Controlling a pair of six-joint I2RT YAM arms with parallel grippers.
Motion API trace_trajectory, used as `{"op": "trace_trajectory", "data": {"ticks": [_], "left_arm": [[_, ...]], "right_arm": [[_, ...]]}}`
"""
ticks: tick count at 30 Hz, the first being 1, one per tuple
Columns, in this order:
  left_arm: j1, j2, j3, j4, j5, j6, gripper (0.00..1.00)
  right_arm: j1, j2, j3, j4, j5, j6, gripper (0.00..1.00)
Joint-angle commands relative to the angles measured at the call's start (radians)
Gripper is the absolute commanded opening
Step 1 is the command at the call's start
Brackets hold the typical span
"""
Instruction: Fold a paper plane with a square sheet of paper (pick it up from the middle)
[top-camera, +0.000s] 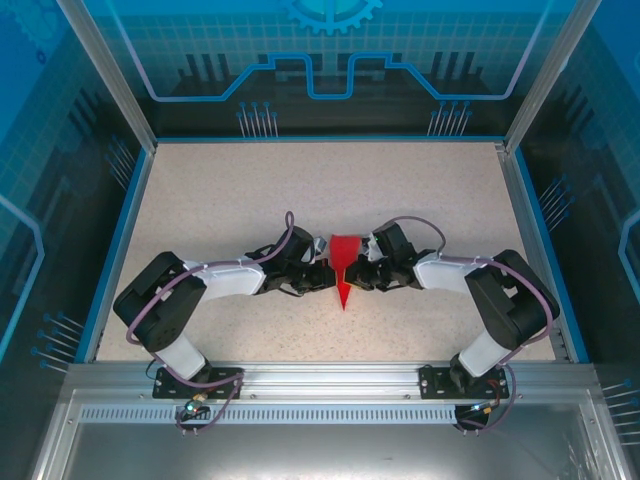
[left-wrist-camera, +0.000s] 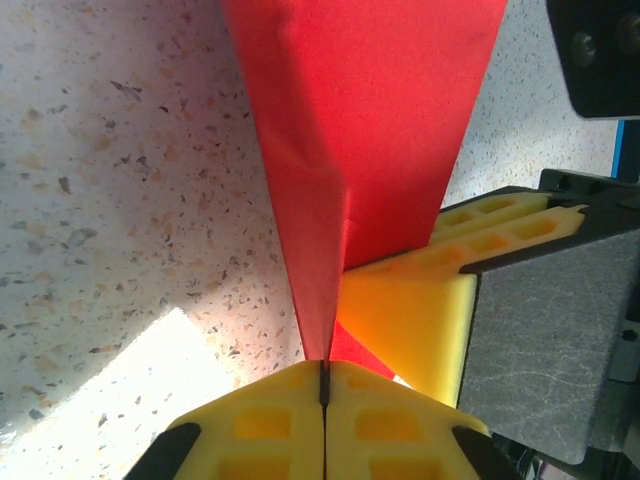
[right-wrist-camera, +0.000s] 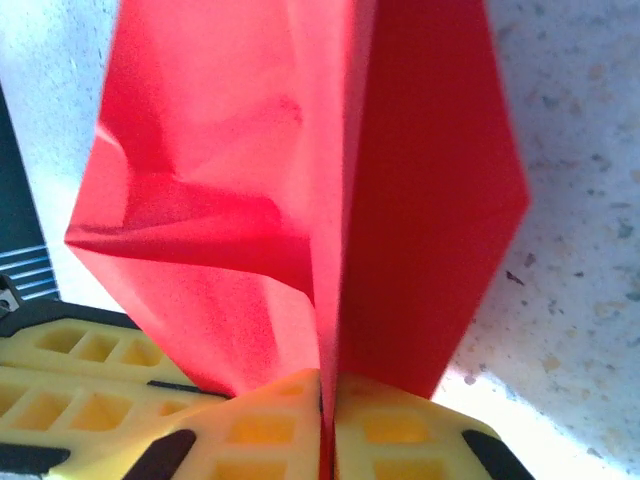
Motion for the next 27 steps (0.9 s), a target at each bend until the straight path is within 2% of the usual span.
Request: {"op": "trace_trajectory", "data": {"ticks": [1,5,9,15,27], "left_arm": [[0.012,-0.006,0.006,-0.027,0.025,0.018,0.12],[0.031,-0.044,0.004,-0.087,0.005,0.05,0.29],[0.06,-0.112,-0.002,-0.165,-0.023,0.093,0.39],[0.108,-0.198,-0.028,-0.238,-0.024,0.125,0.45],[0.175,-0.318,-0.065,-0.339,-0.019,0.182,0.56]], "right_arm": [[0.029,-0.01,0.084,-0.159,0.095,-0.114,0.04],[0.042,-0.012,0.167,-0.343,0.207,-0.23,0.01],[0.077,0.024,0.273,-0.505,0.343,-0.343,0.0],[0.146,0.15,0.424,-0.661,0.493,-0.447,0.01],[0.224,0.287,0.526,-0.719,0.627,-0.494,0.11]]}}
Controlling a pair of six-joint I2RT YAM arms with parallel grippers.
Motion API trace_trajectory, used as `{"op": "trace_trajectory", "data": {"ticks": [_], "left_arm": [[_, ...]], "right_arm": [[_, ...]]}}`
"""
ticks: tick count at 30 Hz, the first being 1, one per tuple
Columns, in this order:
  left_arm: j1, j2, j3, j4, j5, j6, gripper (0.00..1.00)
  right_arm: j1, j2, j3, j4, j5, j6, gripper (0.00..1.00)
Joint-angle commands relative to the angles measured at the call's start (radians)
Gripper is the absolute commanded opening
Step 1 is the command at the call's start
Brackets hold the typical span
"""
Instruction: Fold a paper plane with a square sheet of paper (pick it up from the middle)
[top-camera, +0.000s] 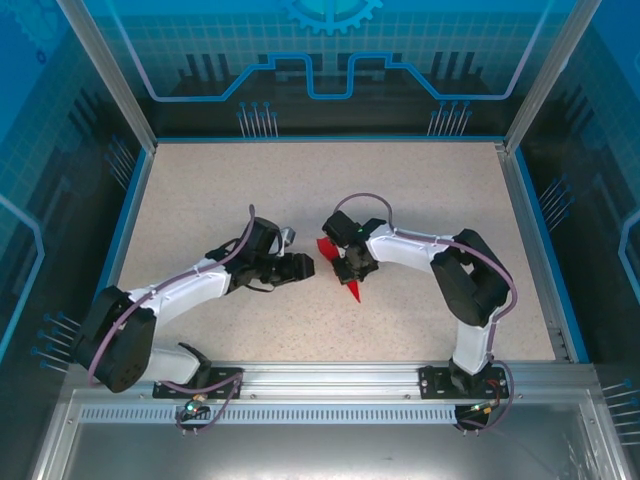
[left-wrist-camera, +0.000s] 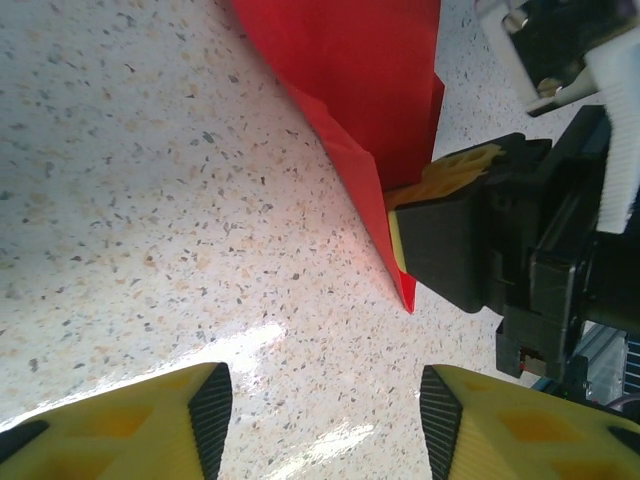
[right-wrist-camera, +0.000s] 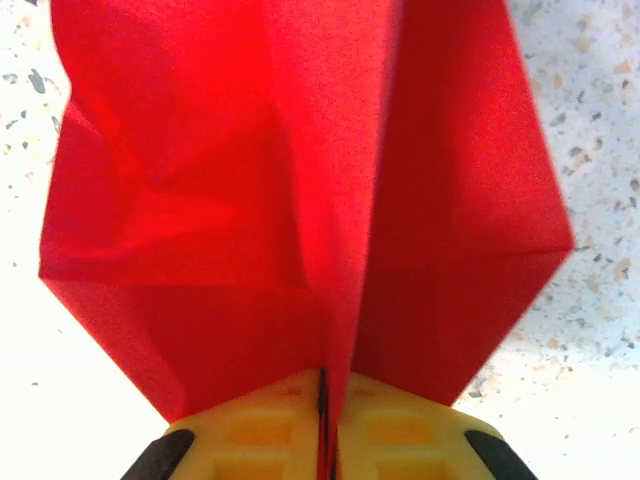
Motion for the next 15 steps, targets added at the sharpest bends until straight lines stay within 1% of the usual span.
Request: {"op": "trace_trajectory", "data": {"ticks": [1,8,15], "left_arm": [[0.015,-0.026,-0.02,-0.054,0.004,0.041,0.56],[0.024,-0.023,-0.029,-0.05,0.024,0.052,0.57],[0.028,-0.014,-0.036,-0.046,0.038,0.058,0.57]], "right_arm": [[0.023,0.032,0.02,-0.046,0.068,-0.029,0.11],[0.037,0.019,0.005,-0.002,0.064,-0.046,0.18],[0.037,0.042,-0.002,0.018,0.058,-0.053,0.18]]}}
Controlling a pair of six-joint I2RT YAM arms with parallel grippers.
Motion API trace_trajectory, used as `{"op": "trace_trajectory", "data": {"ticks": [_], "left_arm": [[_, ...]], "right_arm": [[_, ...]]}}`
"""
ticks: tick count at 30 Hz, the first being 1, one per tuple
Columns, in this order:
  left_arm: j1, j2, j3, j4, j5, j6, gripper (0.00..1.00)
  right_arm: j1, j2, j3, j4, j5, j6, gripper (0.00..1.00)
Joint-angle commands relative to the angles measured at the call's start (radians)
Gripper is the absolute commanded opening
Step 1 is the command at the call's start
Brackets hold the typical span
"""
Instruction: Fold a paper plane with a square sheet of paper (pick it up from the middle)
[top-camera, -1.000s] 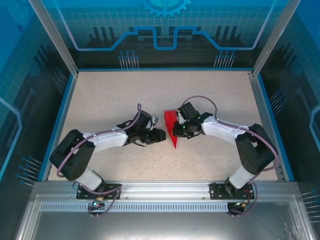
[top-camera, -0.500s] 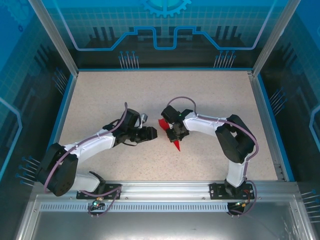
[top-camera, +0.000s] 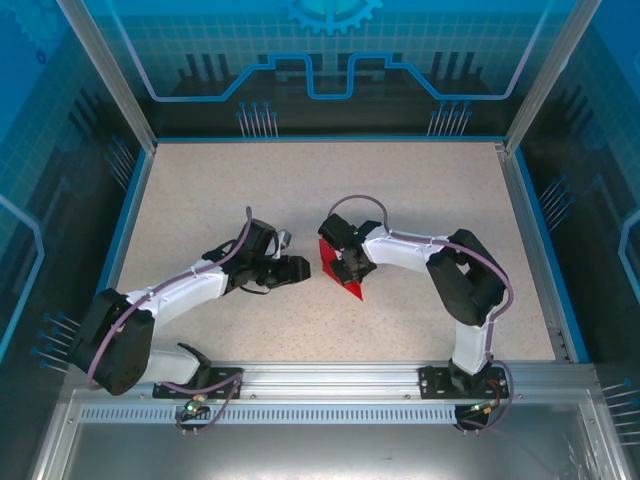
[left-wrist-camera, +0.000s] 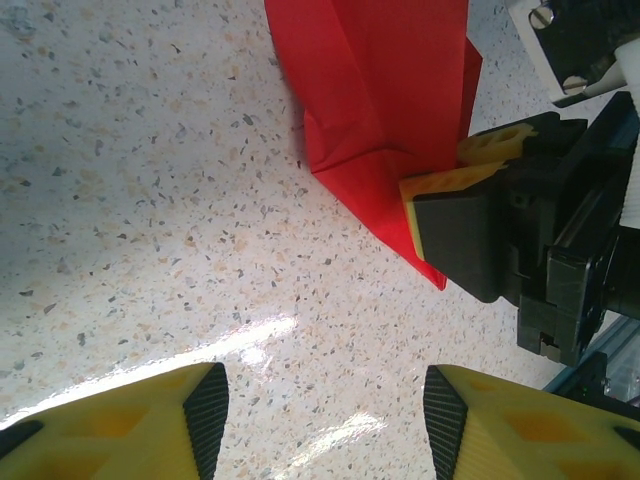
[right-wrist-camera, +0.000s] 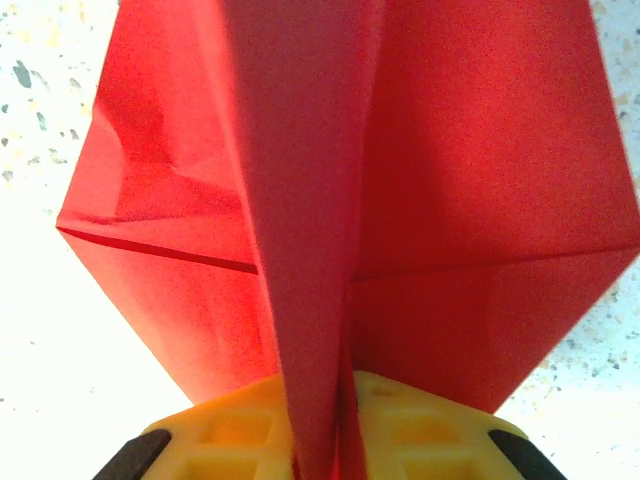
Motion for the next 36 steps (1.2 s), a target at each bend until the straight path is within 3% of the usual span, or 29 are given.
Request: {"op": "trace_trajectory", "data": {"ticks": [1,11,18,24,28,32,34,36], "left_arm": [[0.011,-0.005,-0.021,-0.014,0.038,0.033,0.57],[0.012,0.01,-0.022,-0.009,0.05,0.04,0.58],[0.014,-0.004,0.049,-0.085,0.011,0.106,0.58],[0.014,-0.102,0.175,-0.287,-0.202,0.284,0.72],[0.021,-0.165,0.189,-0.306,-0.392,0.384,0.82],[0.058,-0.219,0.129,-0.235,-0.571,0.436,0.97],[0.09,-0.254,0.091,-0.199,-0.684,0.456,0.99],[0.155,-0.291,0.047,-0.145,-0.698,0.446,0.99]], "right_arm": [[0.019,0.03,-0.005,0.006,0.012,-0.019,0.18],[0.015,0.028,-0.014,0.032,-0.011,-0.03,0.2],[0.01,-0.086,0.012,-0.025,-0.051,-0.045,0.27],[-0.029,-0.247,0.022,-0.115,-0.144,-0.143,0.46],[-0.087,-0.383,-0.011,-0.103,-0.155,-0.254,0.56],[-0.174,-0.516,-0.099,0.042,-0.154,-0.337,0.7],[-0.219,-0.597,-0.197,0.199,-0.09,-0.364,0.81],[-0.281,-0.652,-0.297,0.354,-0.024,-0.363,0.88]]}}
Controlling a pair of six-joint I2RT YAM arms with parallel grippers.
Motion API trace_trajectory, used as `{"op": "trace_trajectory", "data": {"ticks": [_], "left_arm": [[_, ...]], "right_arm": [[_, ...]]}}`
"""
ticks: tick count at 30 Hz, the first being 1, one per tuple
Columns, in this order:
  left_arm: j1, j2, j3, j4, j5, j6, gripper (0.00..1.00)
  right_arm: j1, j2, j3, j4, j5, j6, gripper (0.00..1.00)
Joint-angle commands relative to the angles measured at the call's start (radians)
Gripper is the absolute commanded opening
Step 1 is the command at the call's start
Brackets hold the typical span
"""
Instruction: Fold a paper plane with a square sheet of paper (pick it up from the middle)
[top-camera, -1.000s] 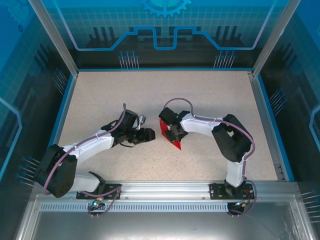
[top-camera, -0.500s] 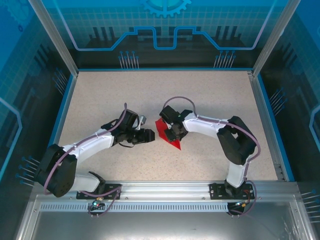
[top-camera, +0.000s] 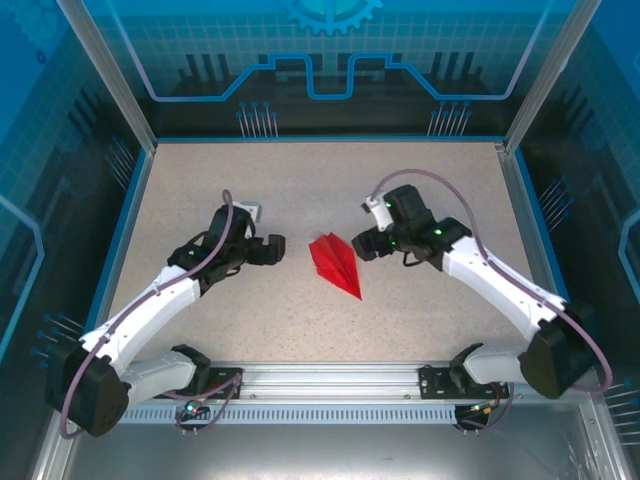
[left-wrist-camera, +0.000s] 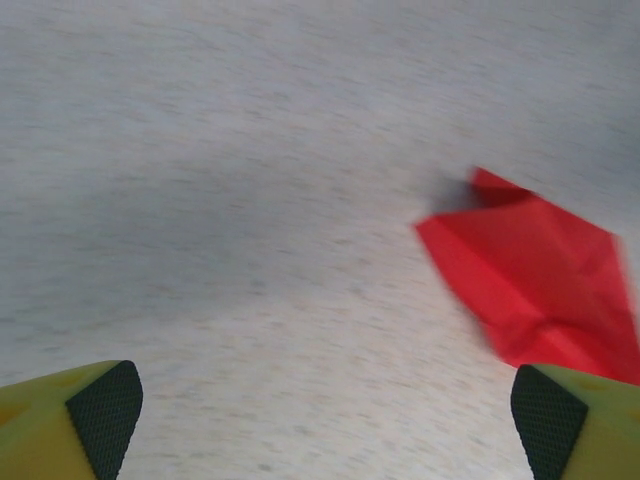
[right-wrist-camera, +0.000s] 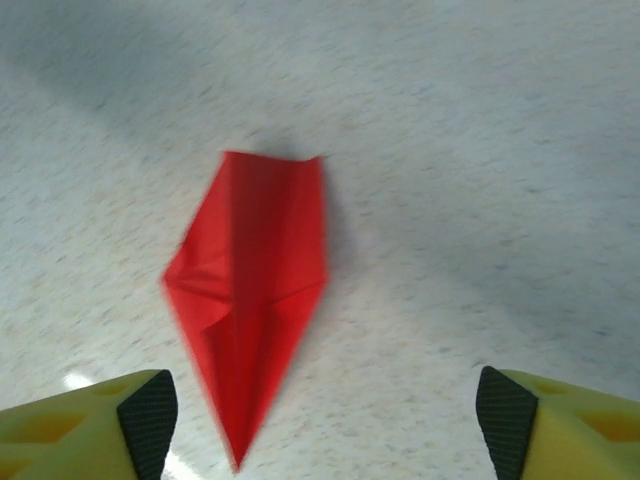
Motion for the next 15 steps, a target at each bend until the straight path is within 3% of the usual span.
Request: {"op": "trace_trajectory", "data": {"ticks": [1,7,15], "left_arm": [[0.093,-0.06,-0.08,0.101,-0.162,0.048,0.99],[0.266,0.004,-0.195,0.339,-0.143,0.058,0.99],[0.287,0.243,-0.206,0.565,-0.141,0.132,0.99]], "right_arm": [[-0.095,-0.067,-0.143,0.285,0.076,-0.054,0.91],[-0.288,-0.049,-0.285,0.497,0.123,-0.058,0.99],[-0.424,0.066,-0.385,0.795,0.05,-0.062,0.99]]}}
